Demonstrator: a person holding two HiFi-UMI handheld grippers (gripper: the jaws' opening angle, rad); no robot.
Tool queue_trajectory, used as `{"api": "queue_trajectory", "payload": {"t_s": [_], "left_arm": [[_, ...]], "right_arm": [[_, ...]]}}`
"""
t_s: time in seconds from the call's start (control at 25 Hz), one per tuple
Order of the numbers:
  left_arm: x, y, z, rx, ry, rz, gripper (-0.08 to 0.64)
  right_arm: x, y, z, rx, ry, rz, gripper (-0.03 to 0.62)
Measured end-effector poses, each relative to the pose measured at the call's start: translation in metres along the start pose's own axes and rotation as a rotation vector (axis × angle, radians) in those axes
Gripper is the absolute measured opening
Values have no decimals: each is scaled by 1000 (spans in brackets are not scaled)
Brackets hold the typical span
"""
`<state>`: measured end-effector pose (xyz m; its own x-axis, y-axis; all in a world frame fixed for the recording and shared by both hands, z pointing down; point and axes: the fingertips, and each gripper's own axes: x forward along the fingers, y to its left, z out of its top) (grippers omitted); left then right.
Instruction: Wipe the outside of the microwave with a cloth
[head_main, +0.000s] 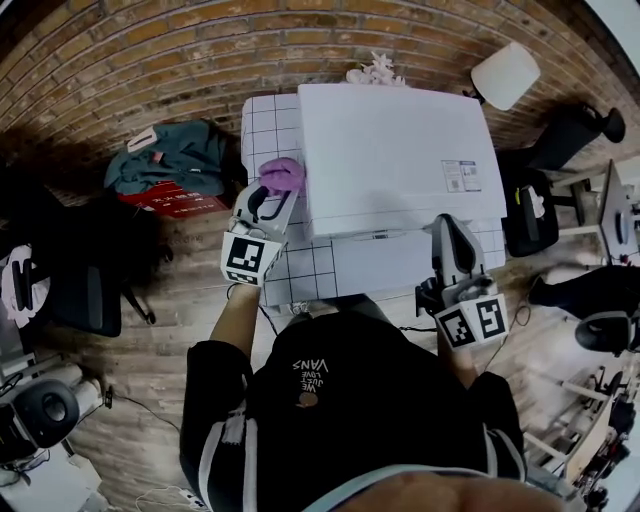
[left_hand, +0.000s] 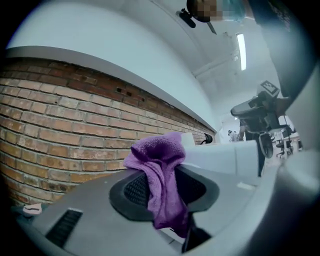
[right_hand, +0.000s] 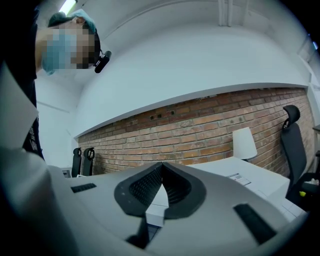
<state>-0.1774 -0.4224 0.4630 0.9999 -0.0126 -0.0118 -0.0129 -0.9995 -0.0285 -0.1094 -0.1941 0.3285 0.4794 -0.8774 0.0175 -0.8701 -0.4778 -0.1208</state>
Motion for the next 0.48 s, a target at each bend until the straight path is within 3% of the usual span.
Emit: {"api": "queue_trajectory", "payload": {"t_s": [0.48], "left_arm": [[108, 93, -8, 15, 31, 81, 133]], "right_arm": [[6, -49, 2, -2, 30, -69, -3]]}}
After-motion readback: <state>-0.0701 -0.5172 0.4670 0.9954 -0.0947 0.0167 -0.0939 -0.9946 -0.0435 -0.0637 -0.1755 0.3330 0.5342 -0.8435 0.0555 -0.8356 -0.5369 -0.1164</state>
